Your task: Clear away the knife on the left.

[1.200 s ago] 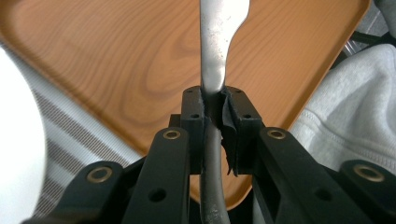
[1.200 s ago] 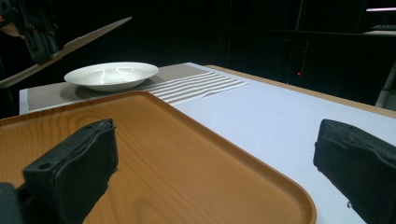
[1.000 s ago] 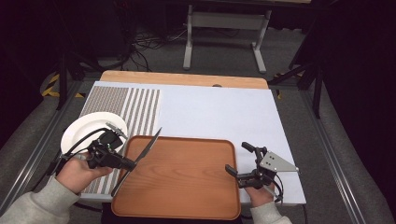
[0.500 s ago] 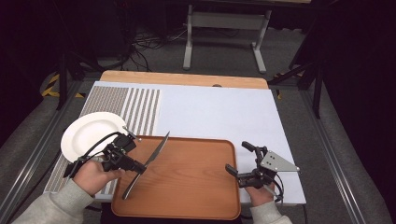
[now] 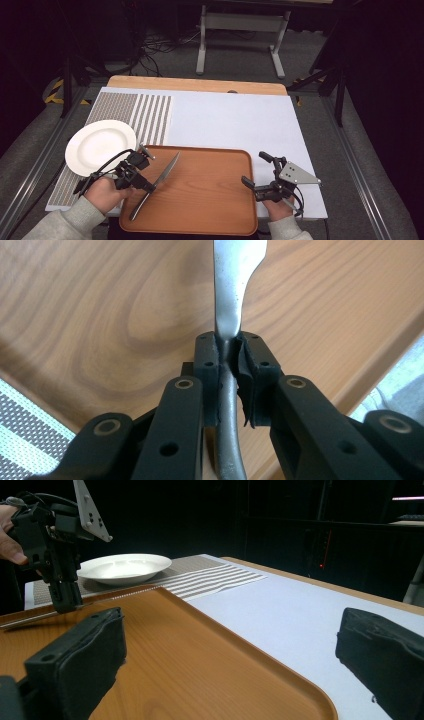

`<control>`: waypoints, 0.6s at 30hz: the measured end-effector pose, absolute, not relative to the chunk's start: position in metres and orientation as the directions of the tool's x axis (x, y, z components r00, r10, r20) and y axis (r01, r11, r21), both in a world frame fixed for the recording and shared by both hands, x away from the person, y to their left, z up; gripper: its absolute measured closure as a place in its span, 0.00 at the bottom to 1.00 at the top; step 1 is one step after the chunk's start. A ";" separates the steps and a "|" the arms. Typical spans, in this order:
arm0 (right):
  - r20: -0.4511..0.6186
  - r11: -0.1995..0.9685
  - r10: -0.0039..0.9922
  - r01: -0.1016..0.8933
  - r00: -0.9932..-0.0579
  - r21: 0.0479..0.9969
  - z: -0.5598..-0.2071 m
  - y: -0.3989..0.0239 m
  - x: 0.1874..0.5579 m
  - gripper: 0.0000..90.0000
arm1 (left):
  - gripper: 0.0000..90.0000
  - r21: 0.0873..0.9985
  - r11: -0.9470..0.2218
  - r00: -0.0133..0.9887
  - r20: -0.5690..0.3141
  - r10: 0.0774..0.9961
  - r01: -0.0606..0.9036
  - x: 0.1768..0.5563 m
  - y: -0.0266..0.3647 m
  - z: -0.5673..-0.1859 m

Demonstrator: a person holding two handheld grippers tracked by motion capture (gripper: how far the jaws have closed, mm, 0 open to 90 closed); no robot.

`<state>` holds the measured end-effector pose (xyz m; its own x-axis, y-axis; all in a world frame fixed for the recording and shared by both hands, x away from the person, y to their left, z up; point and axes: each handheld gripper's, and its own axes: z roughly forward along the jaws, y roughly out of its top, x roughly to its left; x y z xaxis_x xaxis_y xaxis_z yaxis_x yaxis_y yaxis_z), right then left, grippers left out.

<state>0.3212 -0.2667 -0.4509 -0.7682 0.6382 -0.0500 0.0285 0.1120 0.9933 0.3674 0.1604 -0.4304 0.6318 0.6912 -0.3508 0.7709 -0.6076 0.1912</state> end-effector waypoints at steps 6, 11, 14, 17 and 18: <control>-0.052 0.116 0.637 0.029 -0.769 0.993 -0.451 -0.266 0.321 0.01 | 0.89 0.178 -0.609 0.628 -0.350 0.695 0.773 0.367 0.160 -0.435; -0.052 0.115 0.637 0.028 -0.769 0.993 -0.451 -0.266 0.321 0.01 | 0.89 0.161 -0.613 0.627 -0.339 0.702 0.773 0.367 0.160 -0.438; -0.051 0.114 0.637 0.028 -0.769 0.993 -0.451 -0.266 0.321 0.01 | 0.89 0.155 -0.610 0.620 -0.351 0.702 0.778 0.366 0.159 -0.440; -0.051 0.115 0.636 0.029 -0.770 0.993 -0.451 -0.266 0.321 0.01 | 0.89 0.146 -0.612 0.619 -0.348 0.704 0.778 0.366 0.159 -0.442; -0.052 0.115 0.636 0.028 -0.770 0.993 -0.451 -0.266 0.321 0.01 | 0.89 0.143 -0.612 0.618 -0.348 0.705 0.778 0.366 0.159 -0.442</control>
